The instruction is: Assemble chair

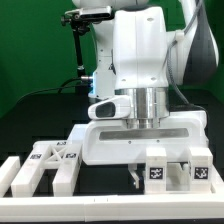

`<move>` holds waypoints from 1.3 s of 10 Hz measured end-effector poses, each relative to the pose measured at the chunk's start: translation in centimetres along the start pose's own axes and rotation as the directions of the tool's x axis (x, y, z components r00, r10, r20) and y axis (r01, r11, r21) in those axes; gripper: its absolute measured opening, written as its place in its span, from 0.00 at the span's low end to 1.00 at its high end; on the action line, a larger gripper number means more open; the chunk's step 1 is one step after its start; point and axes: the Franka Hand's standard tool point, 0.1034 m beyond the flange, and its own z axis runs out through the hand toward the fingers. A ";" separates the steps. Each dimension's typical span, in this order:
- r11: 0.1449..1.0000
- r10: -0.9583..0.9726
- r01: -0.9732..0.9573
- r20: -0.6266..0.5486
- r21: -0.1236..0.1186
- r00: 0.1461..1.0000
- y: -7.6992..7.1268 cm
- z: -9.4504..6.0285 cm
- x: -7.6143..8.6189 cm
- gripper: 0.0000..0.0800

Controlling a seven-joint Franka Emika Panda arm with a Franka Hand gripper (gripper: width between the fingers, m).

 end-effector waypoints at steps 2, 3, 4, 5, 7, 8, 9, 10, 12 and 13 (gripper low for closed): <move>0.999 0.013 -0.015 0.084 0.032 0.996 3.1 -2.6 -1.6 0.04; 0.998 0.022 -0.028 0.117 0.048 0.993 4.3 -3.9 -2.0 0.04; 0.996 0.044 -0.058 0.184 0.069 0.982 5.1 -5.0 -2.9 0.04; 0.995 0.044 -0.070 0.300 0.077 0.953 5.1 -6.0 -4.0 0.04; 0.998 -0.006 -0.030 0.510 0.062 0.860 5.0 -7.9 -3.1 0.04; 0.997 -0.014 -0.026 0.538 0.066 0.843 4.7 -7.3 -2.1 0.04; 0.998 -0.018 -0.022 0.560 0.066 0.828 4.7 -6.4 -1.9 0.04; 0.997 -0.024 -0.027 0.610 0.074 0.792 4.6 -6.6 -2.5 0.04; 0.996 -0.036 -0.033 0.715 0.082 0.699 4.3 -6.3 -3.1 0.04; 0.998 -0.031 -0.020 0.822 0.051 0.569 4.2 -6.6 -5.0 0.04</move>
Offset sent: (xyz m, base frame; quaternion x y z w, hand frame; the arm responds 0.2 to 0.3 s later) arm -0.0386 -0.0448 0.0375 0.0236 -0.1428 0.0119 0.9894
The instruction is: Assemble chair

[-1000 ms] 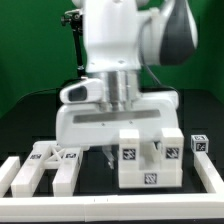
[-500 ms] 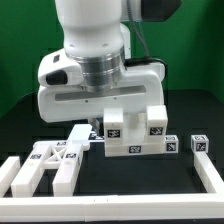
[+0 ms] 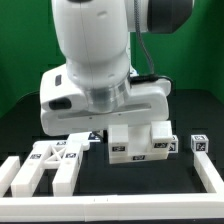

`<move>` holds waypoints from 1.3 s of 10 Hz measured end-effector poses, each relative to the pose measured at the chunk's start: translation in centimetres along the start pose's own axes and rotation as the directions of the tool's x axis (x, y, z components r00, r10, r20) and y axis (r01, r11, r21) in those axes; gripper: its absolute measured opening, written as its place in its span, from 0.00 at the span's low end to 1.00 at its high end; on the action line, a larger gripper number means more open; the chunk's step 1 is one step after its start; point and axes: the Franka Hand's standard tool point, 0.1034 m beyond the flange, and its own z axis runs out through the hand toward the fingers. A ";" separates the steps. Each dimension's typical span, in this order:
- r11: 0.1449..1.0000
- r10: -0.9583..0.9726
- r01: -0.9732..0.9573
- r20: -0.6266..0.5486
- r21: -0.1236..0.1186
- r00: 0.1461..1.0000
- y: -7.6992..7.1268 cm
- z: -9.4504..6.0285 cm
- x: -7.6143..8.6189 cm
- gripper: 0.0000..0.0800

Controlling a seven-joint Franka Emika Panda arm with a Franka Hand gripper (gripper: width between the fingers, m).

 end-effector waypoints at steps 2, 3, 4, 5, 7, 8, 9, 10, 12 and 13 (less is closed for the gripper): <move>0.999 0.007 0.000 0.215 -0.033 0.977 -0.2 0.3 0.4 0.04; 0.999 0.009 0.002 0.246 -0.043 0.969 -0.2 0.7 0.9 0.04; 0.999 0.012 0.002 0.301 -0.046 0.954 -0.3 1.7 -0.2 0.04; 0.999 0.017 -0.004 0.363 -0.038 0.932 -0.2 2.3 -0.9 0.04; 0.999 0.040 -0.027 0.325 -0.046 0.945 -0.2 2.4 -0.2 0.04; 0.988 0.151 -0.144 0.407 -0.048 0.901 0.2 3.4 -2.2 0.04; 0.986 0.165 -0.156 0.422 -0.058 0.891 1.3 4.7 -0.8 0.04; 0.986 0.166 -0.158 0.417 -0.053 0.894 1.2 4.8 -0.6 0.04; 0.981 0.185 -0.189 0.460 -0.037 0.869 1.1 6.3 -2.2 0.04; 0.982 0.178 -0.186 0.479 -0.033 0.860 1.2 6.7 -2.1 0.04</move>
Offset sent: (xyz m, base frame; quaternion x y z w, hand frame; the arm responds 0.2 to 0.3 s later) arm 0.0050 -0.0058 -0.0167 -0.0185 -0.2147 0.0128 0.9764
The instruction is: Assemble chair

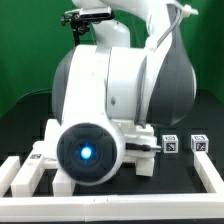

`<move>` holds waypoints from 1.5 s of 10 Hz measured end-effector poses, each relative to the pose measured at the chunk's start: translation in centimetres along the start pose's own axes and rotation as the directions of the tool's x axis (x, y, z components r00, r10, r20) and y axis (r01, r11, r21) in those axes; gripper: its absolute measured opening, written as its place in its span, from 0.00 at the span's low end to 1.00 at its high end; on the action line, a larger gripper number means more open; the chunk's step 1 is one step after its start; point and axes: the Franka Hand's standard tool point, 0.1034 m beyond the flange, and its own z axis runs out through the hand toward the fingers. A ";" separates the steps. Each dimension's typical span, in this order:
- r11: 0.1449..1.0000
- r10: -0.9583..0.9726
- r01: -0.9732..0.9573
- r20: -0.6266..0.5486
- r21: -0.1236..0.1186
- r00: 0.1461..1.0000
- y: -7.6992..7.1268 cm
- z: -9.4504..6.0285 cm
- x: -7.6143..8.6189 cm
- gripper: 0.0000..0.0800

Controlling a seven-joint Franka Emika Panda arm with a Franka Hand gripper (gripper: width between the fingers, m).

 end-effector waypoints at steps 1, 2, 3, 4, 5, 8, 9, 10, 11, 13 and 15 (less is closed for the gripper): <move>1.000 -0.006 0.006 0.004 0.000 1.000 0.0 0.0 0.0 0.04; 1.000 -0.010 0.010 0.006 0.002 1.000 0.0 0.0 0.0 0.04; 1.000 -0.017 0.017 0.011 0.003 1.000 0.1 0.2 0.1 0.04; 1.000 -0.018 0.018 0.005 0.001 1.000 0.2 0.1 0.2 0.04; 1.000 -0.017 0.017 0.000 0.001 1.000 0.2 0.1 0.3 0.12; 1.000 -0.017 0.017 -0.009 0.001 1.000 0.2 0.0 0.5 0.53; 1.000 -0.017 0.017 -0.010 0.001 1.000 0.2 0.0 0.5 0.73; 1.000 -0.017 0.017 -0.011 0.001 1.000 0.2 0.0 0.6 0.79; 1.000 -0.017 0.017 -0.011 0.001 1.000 0.2 0.0 0.6 0.79; 1.000 -0.017 0.017 -0.012 0.001 1.000 0.2 0.0 0.6 0.81; 1.000 -0.017 0.017 -0.012 0.001 1.000 0.2 0.0 0.6 0.81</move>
Offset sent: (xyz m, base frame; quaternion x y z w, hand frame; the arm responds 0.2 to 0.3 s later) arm 0.0000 0.0000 0.0000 0.0000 0.0000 0.0000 1.0000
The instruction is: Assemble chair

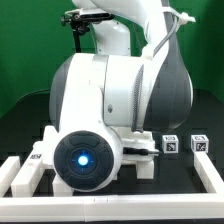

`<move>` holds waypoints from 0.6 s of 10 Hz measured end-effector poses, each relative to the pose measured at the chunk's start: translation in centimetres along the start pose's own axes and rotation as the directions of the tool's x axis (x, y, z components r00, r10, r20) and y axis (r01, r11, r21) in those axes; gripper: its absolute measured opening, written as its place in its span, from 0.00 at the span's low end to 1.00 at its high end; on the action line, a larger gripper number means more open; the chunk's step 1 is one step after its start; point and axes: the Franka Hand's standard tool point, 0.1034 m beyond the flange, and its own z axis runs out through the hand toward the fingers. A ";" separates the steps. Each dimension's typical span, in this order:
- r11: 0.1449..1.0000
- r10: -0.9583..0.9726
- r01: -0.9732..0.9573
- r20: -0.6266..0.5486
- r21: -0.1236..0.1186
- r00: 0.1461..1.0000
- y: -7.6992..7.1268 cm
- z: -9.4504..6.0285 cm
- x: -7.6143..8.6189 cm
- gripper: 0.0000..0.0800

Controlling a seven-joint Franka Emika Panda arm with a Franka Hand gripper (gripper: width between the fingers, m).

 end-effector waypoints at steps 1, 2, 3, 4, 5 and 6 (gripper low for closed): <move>1.000 0.000 0.000 0.000 0.000 1.000 0.0 0.0 0.0 0.81; 1.000 0.000 0.000 0.000 0.000 1.000 0.0 0.0 0.0 0.81; 1.000 0.000 0.000 -0.010 0.000 1.000 0.0 -0.1 0.2 0.81; 1.000 -0.001 0.001 -0.041 0.003 0.999 0.0 -0.7 0.3 0.81; 1.000 0.001 -0.001 -0.037 0.011 0.999 0.4 -1.4 -0.3 0.81; 1.000 0.001 0.000 -0.064 0.013 0.998 0.5 -2.4 -0.7 0.81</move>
Offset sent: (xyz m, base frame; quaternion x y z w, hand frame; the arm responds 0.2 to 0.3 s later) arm 0.0000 0.0000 0.0000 0.0000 0.0650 0.0000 0.9979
